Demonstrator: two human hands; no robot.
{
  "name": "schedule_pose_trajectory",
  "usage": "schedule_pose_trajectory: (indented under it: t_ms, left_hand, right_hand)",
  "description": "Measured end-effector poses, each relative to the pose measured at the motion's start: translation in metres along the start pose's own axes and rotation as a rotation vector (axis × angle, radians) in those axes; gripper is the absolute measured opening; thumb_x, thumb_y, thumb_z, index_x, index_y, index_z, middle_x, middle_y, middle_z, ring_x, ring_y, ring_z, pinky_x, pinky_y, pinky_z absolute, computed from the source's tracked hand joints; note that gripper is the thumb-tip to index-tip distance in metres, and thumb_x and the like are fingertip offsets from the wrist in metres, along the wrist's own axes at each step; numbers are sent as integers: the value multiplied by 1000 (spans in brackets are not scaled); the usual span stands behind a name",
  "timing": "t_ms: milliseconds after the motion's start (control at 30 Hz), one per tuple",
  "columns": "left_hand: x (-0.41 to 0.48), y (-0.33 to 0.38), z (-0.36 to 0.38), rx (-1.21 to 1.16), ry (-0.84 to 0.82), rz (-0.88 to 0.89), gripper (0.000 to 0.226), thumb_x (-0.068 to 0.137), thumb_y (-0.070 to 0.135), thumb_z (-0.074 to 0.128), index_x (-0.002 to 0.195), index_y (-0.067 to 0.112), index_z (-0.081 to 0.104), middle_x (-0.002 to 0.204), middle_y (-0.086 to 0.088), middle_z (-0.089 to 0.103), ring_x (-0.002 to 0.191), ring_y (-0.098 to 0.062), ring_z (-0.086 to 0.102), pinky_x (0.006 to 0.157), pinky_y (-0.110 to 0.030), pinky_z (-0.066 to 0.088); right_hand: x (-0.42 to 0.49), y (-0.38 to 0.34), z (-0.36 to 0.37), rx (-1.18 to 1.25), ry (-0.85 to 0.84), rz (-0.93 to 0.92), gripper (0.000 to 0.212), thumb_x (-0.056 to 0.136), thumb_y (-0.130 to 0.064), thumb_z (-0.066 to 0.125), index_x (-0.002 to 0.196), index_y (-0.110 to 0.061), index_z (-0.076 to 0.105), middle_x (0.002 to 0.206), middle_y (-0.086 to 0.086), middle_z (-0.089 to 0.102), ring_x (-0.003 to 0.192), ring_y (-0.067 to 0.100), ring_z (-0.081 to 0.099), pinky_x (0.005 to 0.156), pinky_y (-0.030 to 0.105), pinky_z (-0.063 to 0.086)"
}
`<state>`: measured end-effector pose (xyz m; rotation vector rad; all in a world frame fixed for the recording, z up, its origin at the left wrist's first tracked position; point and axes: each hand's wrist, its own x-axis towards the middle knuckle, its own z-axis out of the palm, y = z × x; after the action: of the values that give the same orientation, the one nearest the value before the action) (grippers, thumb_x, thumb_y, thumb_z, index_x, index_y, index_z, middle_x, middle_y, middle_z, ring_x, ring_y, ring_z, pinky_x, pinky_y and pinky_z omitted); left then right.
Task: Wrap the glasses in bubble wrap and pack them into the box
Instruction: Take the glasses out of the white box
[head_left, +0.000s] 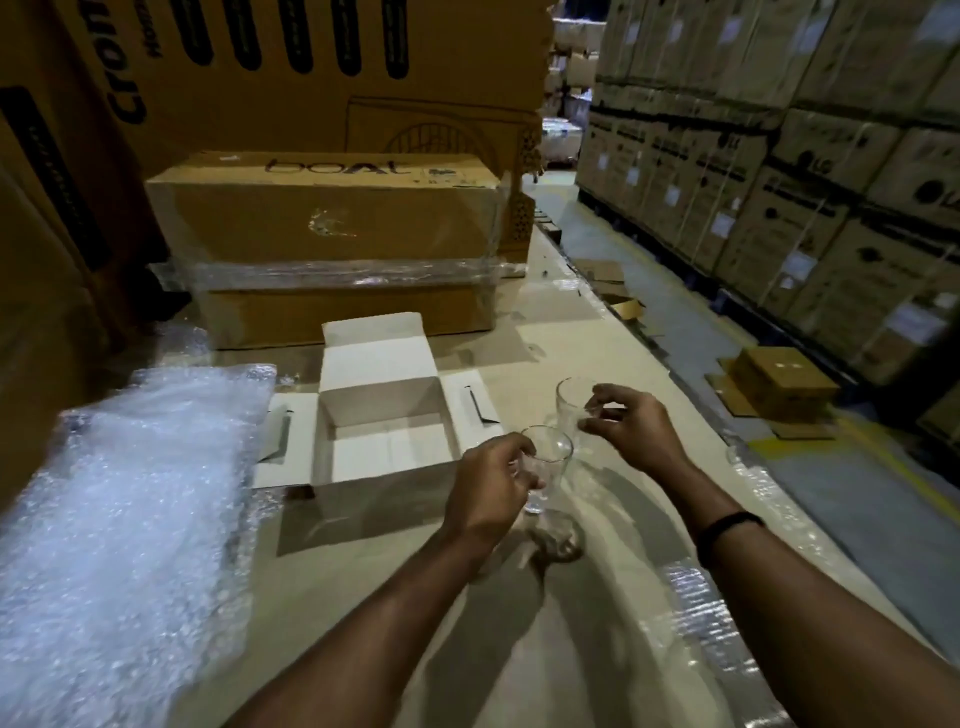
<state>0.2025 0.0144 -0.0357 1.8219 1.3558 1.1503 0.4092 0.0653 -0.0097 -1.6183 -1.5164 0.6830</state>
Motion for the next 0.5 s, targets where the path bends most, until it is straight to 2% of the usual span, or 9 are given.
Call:
schedule_pose_trajectory:
  t_ms: [100, 167, 233, 333, 400, 500]
  left_hand:
    - [4, 1, 24, 102, 39, -12, 26, 74, -4, 71, 92, 15, 70, 86, 3, 69, 67, 1, 62, 66, -16, 49]
    - [6, -1, 34, 110, 55, -43, 26, 76, -5, 70, 93, 14, 70, 88, 1, 70, 68, 2, 64, 67, -20, 53]
    - [8, -4, 38, 99, 80, -83, 25, 78, -2, 72, 95, 15, 69, 88, -1, 70, 74, -5, 68, 69, -25, 55]
    - [6, -6, 45, 189, 97, -99, 38, 74, 14, 82, 109, 21, 68, 100, -1, 71, 89, -15, 66, 78, -32, 56]
    - [0, -5, 46, 220, 98, -131, 50, 75, 27, 83, 120, 25, 63, 109, 1, 69, 94, -14, 64, 83, -33, 55]
    - [-2, -4, 49, 234, 156, -77, 43, 79, 32, 79, 119, 20, 68, 114, -3, 70, 97, -19, 66, 85, -33, 54]
  right_hand:
    - [16, 26, 0, -39, -74, 14, 20, 72, -8, 83, 86, -14, 70, 124, 4, 63, 88, 19, 69, 75, 20, 48]
    - [27, 36, 0, -23, -98, 19, 19, 73, -8, 83, 86, -13, 70, 128, 5, 62, 90, 19, 68, 77, 22, 48]
    - [35, 40, 2, -6, -103, 17, 19, 73, -8, 82, 88, -12, 71, 126, 6, 63, 89, 18, 68, 77, 22, 48]
    - [44, 46, 2, -17, -137, -11, 20, 74, -8, 82, 91, -10, 72, 123, 8, 65, 90, 19, 67, 78, 22, 48]
    - [46, 52, 0, -87, -150, -55, 23, 73, -15, 83, 95, -15, 73, 127, 3, 62, 94, 19, 66, 79, 25, 49]
    - [47, 61, -4, -267, -98, -170, 29, 75, -32, 82, 102, -23, 75, 122, -2, 59, 91, 16, 63, 79, 28, 49]
